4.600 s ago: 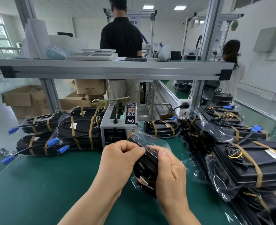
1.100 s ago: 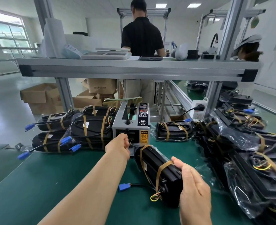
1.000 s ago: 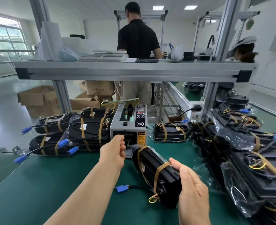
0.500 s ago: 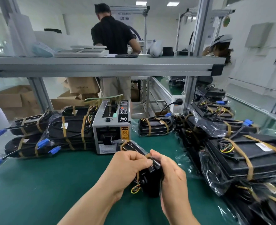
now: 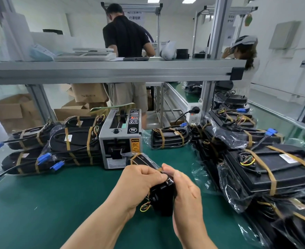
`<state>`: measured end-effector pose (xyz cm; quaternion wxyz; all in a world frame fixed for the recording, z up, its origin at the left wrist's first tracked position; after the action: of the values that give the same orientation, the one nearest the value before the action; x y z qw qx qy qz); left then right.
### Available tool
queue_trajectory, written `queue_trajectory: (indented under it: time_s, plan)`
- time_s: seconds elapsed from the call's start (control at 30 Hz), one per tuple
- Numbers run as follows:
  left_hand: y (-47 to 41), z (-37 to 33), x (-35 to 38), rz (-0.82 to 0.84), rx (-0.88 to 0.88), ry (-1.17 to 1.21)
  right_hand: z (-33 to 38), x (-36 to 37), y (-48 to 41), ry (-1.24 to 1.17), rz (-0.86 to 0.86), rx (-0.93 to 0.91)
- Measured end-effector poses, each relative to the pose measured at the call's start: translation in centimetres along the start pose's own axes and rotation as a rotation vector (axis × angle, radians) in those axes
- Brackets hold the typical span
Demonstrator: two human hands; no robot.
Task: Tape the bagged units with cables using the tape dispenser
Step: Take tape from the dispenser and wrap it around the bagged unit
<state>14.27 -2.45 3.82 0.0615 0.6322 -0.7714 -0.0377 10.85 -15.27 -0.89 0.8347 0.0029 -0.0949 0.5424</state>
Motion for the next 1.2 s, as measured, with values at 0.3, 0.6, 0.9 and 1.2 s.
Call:
queue_trajectory:
  time_s: [0.3,0.6,0.9,1.2]
  plan:
    - [0.20,-0.07,-0.09,-0.038,0.058,-0.091,0.02,0.13,0.06,0.016,0.023,0.004]
    - [0.00,0.09,0.01,-0.045,0.109,-0.162,-0.17,0.05,0.05,0.049,0.029,0.008]
    - [-0.76,0.54,-0.82,-0.138,0.197,-0.153,-0.31,0.30,0.09,0.032,0.061,0.029]
    - [-0.45,0.07,-0.11,0.039,0.258,-0.231,-0.31,0.02,-0.08,0.030,0.043,-0.006]
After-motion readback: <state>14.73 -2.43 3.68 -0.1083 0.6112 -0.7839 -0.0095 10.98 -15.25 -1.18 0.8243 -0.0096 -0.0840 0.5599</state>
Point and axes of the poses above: each hand's wrist, its own y-axis away from the middle knuckle, its own x-axis out of the palm, z = x × y, the point moved 9 cm from there along -y, towards the middle knuckle, and after that the axes turned 11 degrees about y, right-handed, at the moved point
